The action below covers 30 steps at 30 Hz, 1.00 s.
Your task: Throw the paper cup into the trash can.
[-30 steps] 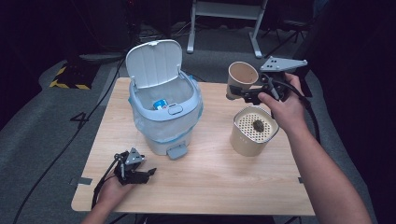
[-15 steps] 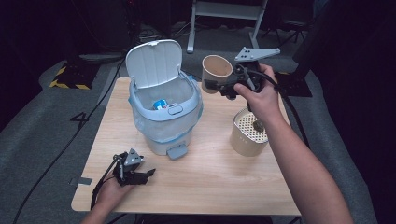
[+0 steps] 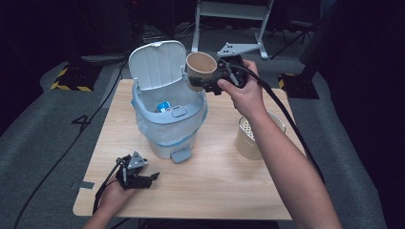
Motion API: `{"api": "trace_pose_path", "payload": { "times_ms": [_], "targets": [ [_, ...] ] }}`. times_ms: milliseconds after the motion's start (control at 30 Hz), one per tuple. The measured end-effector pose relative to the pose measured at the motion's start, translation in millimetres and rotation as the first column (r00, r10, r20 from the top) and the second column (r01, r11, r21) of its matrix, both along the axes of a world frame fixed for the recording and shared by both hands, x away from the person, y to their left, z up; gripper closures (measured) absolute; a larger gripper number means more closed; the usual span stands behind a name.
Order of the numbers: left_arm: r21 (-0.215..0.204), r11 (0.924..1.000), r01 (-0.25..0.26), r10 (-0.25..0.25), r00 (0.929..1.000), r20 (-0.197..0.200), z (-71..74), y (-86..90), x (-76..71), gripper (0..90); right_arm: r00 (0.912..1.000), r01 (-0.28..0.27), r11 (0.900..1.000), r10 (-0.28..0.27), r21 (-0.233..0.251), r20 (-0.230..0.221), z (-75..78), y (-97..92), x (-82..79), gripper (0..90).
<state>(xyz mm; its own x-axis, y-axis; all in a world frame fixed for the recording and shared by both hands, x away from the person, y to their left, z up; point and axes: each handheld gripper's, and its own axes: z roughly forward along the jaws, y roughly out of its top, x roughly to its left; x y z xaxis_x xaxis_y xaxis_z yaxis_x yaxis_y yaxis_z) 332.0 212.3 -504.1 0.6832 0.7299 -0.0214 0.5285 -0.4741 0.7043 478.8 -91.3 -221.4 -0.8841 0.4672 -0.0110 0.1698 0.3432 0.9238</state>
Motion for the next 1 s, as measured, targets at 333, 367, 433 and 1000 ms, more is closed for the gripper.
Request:
{"api": "trace_pose_path", "payload": {
  "times_ms": [333,367,433,1000],
  "targets": [
    [0.000,1.0000,0.000,0.000,1.0000,0.000,0.0,0.0,0.0,26.8,0.9990,-0.015,0.9998,0.016,0.012,-0.041,-14.2,21.4,11.7,31.0],
    [0.000,1.0000,0.000,0.000,1.0000,0.000,0.0,0.0,0.0,26.8,0.9990,-0.015,0.9998,0.016,0.012,-0.041,-14.2,21.4,11.7,31.0],
    [0.000,1.0000,0.000,0.000,1.0000,0.000,0.0,0.0,0.1,26.8,0.9990,-0.016,0.9999,0.016,-0.006,-0.042,-18.7,28.1,13.1,30.8],
    [0.000,1.0000,0.000,0.000,1.0000,-0.001,0.0,0.0,0.0,26.8,0.9946,-0.054,0.9951,0.046,-0.082,-0.093,-39.1,49.3,19.6,25.9]
  ]
}}
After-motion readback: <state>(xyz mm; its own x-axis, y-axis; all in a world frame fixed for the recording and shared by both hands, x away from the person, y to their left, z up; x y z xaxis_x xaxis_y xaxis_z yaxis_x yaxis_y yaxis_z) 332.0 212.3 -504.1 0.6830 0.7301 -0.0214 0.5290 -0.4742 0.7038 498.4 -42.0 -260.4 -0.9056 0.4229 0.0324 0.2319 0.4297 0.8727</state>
